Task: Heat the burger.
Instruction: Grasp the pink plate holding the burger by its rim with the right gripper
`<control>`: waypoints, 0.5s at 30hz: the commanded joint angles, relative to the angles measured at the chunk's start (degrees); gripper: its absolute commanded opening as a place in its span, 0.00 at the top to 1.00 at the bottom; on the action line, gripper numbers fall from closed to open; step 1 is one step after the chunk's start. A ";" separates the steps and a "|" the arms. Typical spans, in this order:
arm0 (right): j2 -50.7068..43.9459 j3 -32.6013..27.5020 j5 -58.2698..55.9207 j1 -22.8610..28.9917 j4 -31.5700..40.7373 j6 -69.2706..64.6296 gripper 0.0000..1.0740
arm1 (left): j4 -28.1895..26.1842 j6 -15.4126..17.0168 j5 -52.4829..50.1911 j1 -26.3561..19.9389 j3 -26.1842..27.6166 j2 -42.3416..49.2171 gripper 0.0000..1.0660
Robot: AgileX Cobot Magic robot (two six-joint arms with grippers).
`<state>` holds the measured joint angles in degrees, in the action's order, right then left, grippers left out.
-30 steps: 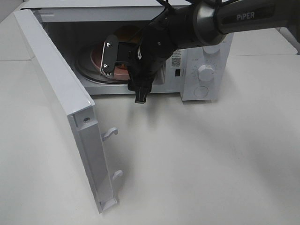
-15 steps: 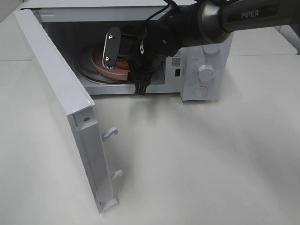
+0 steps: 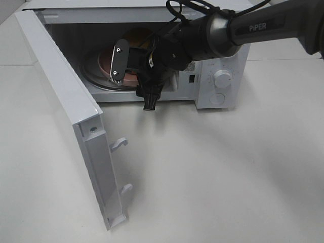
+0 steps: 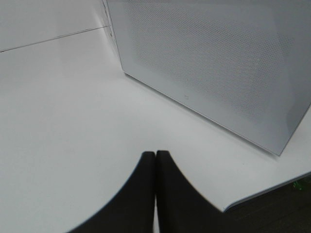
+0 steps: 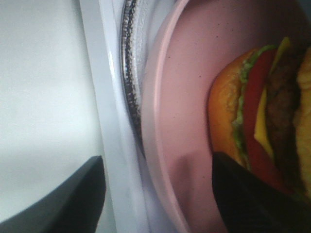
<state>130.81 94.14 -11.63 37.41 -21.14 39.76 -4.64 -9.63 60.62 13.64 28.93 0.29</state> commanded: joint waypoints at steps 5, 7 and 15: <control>0.69 0.52 1.38 -0.17 -0.11 -0.29 0.42 | 0.11 0.17 -0.86 -0.17 -0.11 1.15 1.00; 0.69 0.52 1.38 -0.17 -0.11 -0.29 0.43 | 0.11 0.17 -0.86 -0.17 -0.11 1.15 1.00; 0.69 0.52 1.38 -0.17 -0.11 -0.29 0.46 | 0.11 0.17 -0.86 -0.17 -0.11 1.15 1.00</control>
<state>131.67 94.14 -11.06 37.41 -21.14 39.71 -4.64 -9.63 60.62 13.64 28.93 0.29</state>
